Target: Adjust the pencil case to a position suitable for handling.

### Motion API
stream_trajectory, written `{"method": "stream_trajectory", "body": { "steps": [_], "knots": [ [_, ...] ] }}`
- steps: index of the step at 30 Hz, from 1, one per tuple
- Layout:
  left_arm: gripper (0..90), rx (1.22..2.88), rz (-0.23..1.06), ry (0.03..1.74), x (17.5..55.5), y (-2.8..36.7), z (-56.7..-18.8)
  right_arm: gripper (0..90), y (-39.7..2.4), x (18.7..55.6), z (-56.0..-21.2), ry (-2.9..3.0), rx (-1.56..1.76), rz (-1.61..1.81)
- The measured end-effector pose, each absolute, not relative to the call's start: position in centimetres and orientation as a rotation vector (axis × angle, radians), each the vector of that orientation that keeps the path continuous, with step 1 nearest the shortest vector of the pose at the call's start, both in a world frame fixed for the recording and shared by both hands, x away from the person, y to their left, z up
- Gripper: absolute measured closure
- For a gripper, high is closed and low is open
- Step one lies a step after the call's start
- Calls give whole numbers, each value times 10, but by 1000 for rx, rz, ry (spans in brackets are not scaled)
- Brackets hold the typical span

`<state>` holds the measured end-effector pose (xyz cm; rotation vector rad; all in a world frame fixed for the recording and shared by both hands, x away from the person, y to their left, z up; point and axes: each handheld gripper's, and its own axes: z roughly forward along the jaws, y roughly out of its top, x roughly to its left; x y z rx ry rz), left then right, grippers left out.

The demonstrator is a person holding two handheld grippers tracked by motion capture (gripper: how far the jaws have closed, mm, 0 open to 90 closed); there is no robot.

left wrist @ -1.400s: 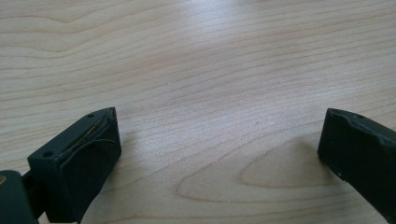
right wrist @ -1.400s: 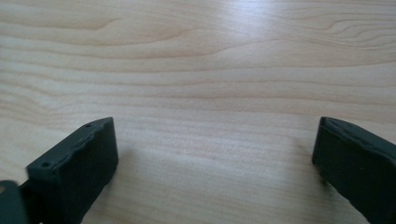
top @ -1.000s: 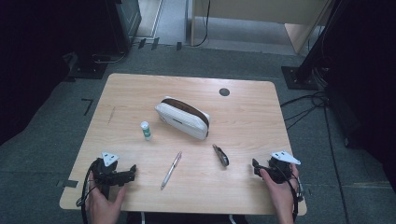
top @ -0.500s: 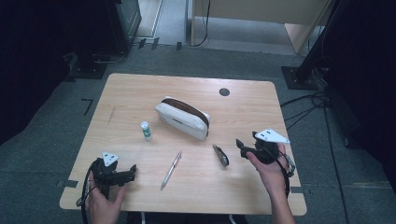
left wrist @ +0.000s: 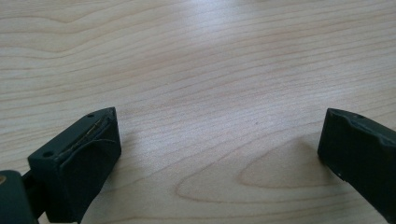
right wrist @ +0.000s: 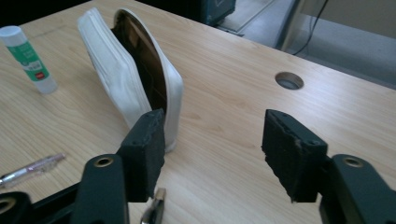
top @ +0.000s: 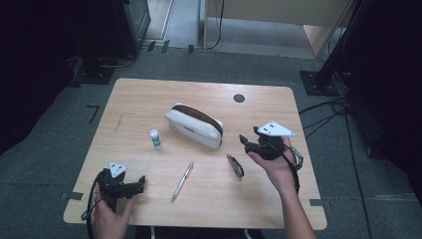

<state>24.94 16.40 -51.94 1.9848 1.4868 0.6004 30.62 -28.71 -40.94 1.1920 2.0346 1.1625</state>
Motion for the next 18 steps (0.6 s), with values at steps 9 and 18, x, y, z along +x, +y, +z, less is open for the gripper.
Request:
{"method": "stream_trajectory", "body": {
  "steps": [9,18],
  "knots": [
    [0,1984,600,1487,249,164,-520,537,-259,337,-406,2122,1112,1194],
    [0,1984,600,1487,249,164,-520,595,-250,364,-414,2188,1119,1181]
  ]
}}
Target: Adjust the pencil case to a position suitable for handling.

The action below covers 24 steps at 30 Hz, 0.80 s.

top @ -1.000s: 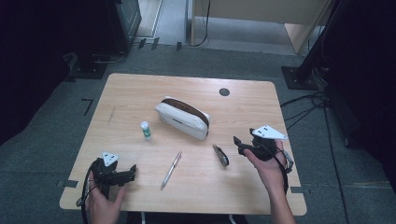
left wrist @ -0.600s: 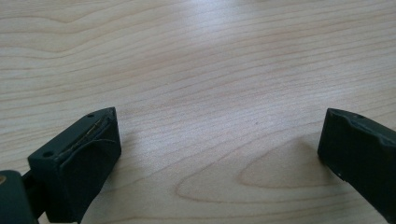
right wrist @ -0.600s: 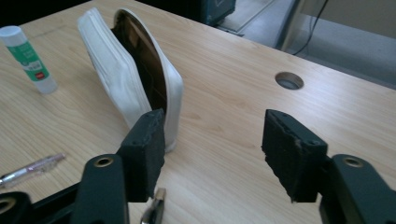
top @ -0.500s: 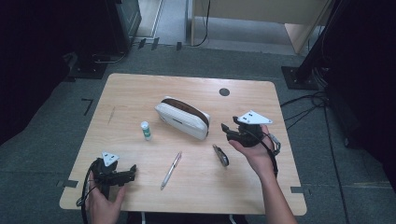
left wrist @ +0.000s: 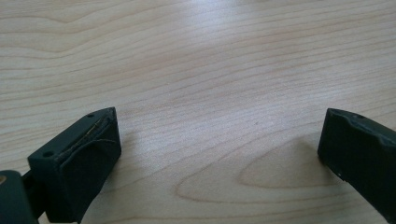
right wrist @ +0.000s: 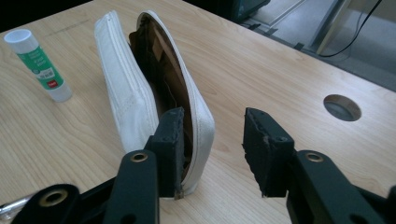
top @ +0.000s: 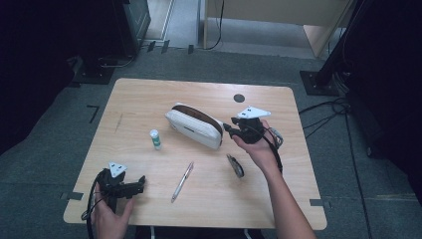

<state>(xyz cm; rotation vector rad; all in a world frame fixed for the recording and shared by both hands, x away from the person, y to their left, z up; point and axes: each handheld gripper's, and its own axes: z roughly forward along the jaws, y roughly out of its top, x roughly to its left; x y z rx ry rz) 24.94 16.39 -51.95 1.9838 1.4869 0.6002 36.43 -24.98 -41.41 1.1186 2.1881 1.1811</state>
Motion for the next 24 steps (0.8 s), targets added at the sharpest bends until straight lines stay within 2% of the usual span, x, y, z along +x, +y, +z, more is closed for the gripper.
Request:
{"method": "stream_trajectory", "body": {
  "steps": [16,18,19,20,24],
  "knots": [
    [0,1984,600,1487,249,164,-520,597,-227,397,-436,2303,1121,1107],
    [0,1984,600,1487,249,164,-520,666,-224,401,-441,2341,1140,1101],
    [0,1984,600,1487,249,164,-520,666,-224,401,-441,2341,1140,1101],
    [0,1991,599,1484,249,164,-519,757,-223,400,-442,2344,1163,1082],
    [0,1991,598,1482,249,164,-519,801,-224,396,-440,2333,1258,1110]
  ]
}}
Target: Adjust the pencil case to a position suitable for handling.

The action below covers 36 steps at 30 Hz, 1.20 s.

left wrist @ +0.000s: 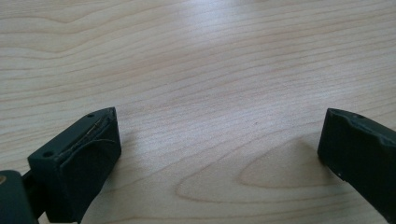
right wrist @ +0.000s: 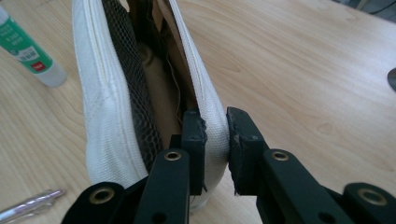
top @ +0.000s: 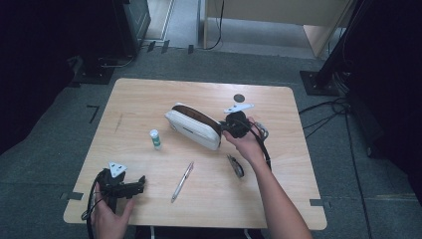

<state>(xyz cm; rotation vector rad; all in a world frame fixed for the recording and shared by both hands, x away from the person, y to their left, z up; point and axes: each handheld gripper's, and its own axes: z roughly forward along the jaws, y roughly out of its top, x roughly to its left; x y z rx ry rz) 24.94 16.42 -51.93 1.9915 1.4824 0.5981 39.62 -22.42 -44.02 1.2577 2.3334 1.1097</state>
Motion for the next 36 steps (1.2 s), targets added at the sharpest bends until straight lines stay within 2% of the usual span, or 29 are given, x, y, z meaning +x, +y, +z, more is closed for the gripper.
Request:
{"method": "stream_trajectory", "body": {
  "steps": [5,16,18,22,24,25,30,36],
  "knots": [
    [0,1993,597,1480,249,164,-519,809,-221,384,-442,2271,1449,1182],
    [0,1994,596,1477,249,164,-519,799,-209,358,-444,2193,1550,1217],
    [0,1994,596,1477,249,164,-519,764,-209,358,-444,2190,1547,1214],
    [0,1994,596,1477,249,164,-519,589,-213,356,-442,2185,1538,1244],
    [0,1994,596,1477,249,164,-519,557,-214,354,-440,2182,1524,1256],
    [0,1996,595,1477,249,164,-519,496,-217,351,-436,2181,1494,1263],
    [0,1995,595,1476,249,164,-519,432,-229,338,-426,2144,1431,1275],
    [0,1995,594,1475,249,164,-519,428,-246,317,-421,2126,1351,1302]
  ]
}}
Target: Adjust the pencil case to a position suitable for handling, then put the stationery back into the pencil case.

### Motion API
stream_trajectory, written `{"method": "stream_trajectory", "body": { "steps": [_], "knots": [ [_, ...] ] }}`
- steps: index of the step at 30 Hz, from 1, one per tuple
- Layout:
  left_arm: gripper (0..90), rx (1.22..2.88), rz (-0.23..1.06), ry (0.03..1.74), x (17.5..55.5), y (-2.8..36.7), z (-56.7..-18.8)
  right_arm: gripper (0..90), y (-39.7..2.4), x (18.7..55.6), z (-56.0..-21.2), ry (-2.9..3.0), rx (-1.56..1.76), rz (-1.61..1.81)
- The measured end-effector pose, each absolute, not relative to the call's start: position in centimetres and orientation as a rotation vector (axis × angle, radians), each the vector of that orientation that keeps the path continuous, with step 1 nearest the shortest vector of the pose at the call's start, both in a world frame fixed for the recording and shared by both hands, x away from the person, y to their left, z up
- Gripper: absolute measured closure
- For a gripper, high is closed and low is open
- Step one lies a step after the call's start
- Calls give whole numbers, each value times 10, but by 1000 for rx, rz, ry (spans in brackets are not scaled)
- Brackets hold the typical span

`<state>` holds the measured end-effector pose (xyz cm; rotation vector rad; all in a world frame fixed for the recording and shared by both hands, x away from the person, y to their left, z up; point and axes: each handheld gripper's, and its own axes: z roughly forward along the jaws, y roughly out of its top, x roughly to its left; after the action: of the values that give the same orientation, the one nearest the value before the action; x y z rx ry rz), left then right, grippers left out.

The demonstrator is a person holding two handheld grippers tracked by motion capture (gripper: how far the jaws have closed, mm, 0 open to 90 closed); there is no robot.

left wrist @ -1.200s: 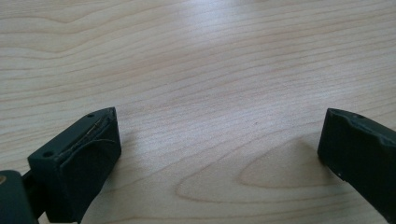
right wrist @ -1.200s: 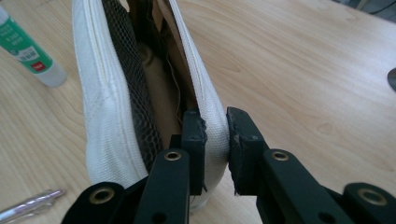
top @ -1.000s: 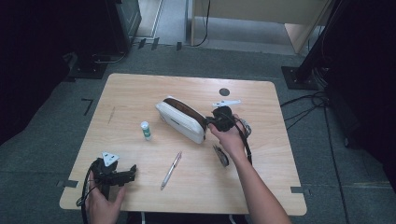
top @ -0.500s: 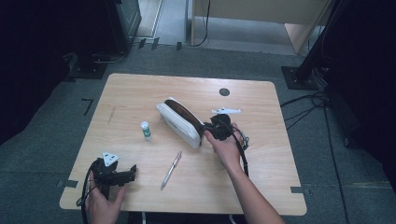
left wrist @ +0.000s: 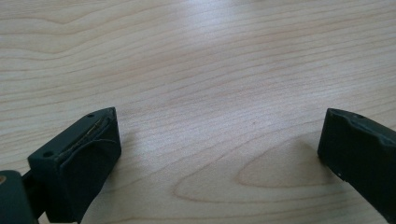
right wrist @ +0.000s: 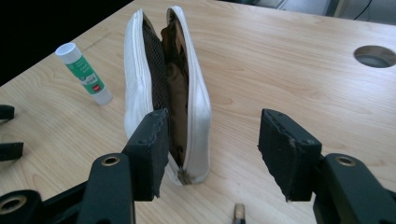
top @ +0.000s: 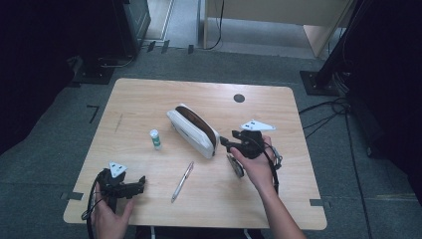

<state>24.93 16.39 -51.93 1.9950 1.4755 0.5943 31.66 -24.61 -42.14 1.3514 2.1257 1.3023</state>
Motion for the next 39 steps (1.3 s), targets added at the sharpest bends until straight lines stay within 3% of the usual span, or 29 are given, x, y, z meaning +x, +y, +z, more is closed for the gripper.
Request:
{"method": "stream_trajectory", "body": {
  "steps": [19,30,39],
  "knots": [
    [0,1994,594,1476,249,164,-519,455,-305,244,-452,2007,1393,1303],
    [0,1994,595,1477,249,164,-519,471,-302,224,-497,2045,1465,1321],
    [0,1994,595,1476,249,164,-519,475,-294,221,-511,2069,1481,1281]
  ]
}}
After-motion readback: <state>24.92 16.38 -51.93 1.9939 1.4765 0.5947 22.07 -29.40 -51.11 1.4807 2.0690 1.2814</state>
